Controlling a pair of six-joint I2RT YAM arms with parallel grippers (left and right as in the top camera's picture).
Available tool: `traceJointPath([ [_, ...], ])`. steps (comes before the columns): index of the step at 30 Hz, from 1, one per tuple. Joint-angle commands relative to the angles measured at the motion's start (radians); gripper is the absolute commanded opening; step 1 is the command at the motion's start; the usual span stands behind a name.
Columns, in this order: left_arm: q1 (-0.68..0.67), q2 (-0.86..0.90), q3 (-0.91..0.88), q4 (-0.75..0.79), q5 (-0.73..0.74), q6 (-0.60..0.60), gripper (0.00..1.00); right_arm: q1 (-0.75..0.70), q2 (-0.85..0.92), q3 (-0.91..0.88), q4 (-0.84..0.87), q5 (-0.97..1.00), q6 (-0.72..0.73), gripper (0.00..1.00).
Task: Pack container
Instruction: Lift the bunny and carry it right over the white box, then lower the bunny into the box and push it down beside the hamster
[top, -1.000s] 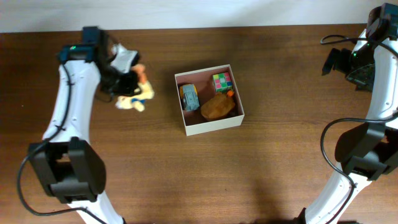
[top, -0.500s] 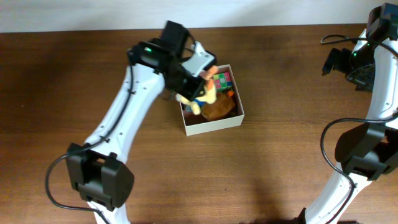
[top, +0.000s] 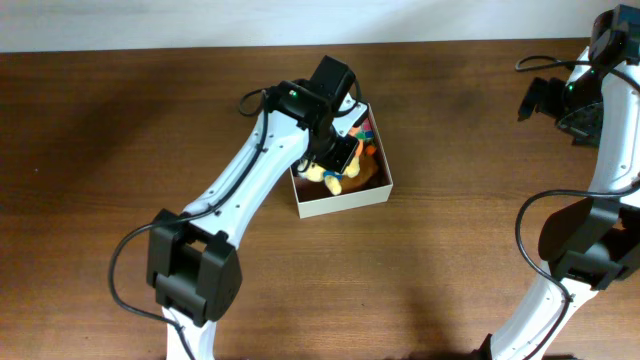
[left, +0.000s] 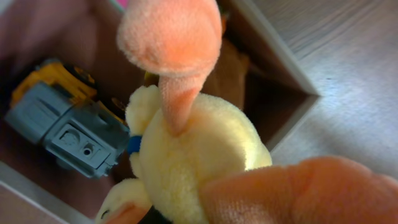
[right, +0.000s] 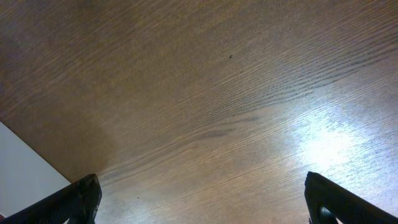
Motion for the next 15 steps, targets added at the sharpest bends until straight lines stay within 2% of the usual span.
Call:
traceJointPath([
  [1,0.004,0.024,0.017,-0.007,-0.018,-0.033,0.02,0.003,0.008,-0.002,0.002,0.016,0.008,0.99],
  [11,0.005,0.048,0.012,-0.026,-0.052,-0.033,0.02,0.003,0.008,-0.002,0.002,0.016,0.008,0.99],
  [12,0.005,0.050,0.012,-0.030,-0.052,-0.033,0.05,0.003,0.008,-0.002,0.002,0.016,0.008,0.99],
  [14,0.005,0.051,0.012,-0.042,-0.055,-0.033,0.30,0.003,0.008,-0.002,0.002,0.016,0.008,0.98],
  [15,0.005,0.051,0.012,-0.046,-0.055,-0.033,0.52,0.003,0.008,-0.002,0.002,0.016,0.008,0.99],
])
